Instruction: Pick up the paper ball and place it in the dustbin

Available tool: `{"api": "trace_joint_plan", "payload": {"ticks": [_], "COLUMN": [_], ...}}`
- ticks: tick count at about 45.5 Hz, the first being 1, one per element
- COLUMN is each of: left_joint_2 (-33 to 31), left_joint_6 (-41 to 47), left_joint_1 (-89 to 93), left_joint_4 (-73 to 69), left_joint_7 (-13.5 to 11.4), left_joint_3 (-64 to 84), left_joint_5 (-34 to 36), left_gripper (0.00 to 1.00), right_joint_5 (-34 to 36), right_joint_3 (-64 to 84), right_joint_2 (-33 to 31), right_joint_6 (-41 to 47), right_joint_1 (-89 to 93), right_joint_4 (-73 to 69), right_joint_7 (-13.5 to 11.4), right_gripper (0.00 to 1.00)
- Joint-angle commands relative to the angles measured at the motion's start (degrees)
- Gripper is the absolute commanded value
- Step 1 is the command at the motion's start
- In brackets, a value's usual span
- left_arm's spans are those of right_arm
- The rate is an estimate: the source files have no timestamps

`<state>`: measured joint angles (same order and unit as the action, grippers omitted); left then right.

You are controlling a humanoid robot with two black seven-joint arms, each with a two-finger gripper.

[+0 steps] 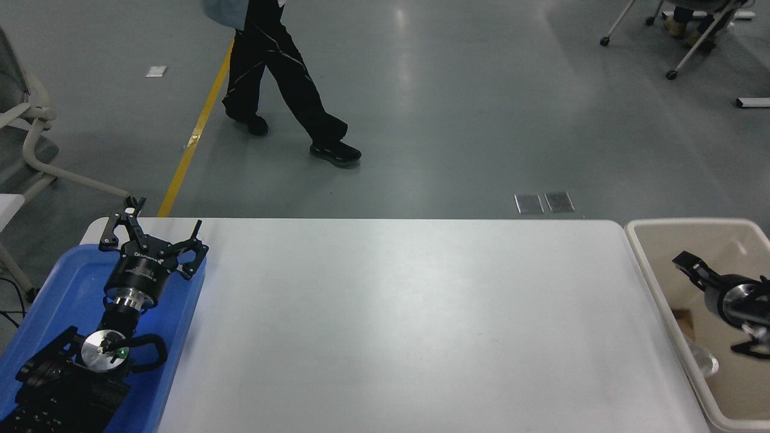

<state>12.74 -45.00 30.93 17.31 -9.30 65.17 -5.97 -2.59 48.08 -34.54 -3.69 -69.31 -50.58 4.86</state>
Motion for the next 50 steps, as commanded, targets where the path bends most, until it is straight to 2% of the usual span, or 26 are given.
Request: {"api": "trace_joint_plan", "payload": {"ticks": [1,7,11,23,31,45,50], "left_joint_2": [0.0,0.0,0.0,0.1,0.1,0.1,0.1], "left_joint_6": [0.0,0.0,0.0,0.0,0.0,0.0,0.0], "left_joint_1": [0.0,0.0,-0.1,-0.1,-0.1,-0.2,-0.2], "left_joint_4": [0.0,0.0,0.1,0.0,0.0,0.0,0.0], "left_joint_7": [0.0,0.0,0.0,0.0,0.0,-0.1,-0.1], "left_joint_3": [0.0,0.0,0.0,0.0,0.0,0.0,0.0], "left_joint_5": [0.0,0.0,0.0,0.0,0.0,0.0,0.0], "left_gripper": [0.99,0.99,0.99,0.99,0.99,0.99,0.99], "right_joint_5": [-3.7,-3.6,-3.3,-2.9,-1.4,-0.1,-0.1], "right_joint_3": [13.9,20.0,22.6,29.2,29.2,26.6,26.5], "right_joint_2": [4.2,8.2,9.6,9.2,8.9,8.9,8.9], "right_joint_6": [3.7,5.5,9.7,36.1,48.7,48.7,48.7], "right_joint_1": [-20.5,-33.7,-42.6,-66.2,-76.8,-87.4,-87.7], "right_joint_4": [-20.7,-33.2,-41.2,-49.4,-49.4,-49.4,-49.4], "right_joint_7": [0.1,0.4,0.3,-0.5,-0.6,-0.7,-2.0], "right_gripper": [1.00,1.00,1.00,1.00,1.00,1.00,1.00]}}
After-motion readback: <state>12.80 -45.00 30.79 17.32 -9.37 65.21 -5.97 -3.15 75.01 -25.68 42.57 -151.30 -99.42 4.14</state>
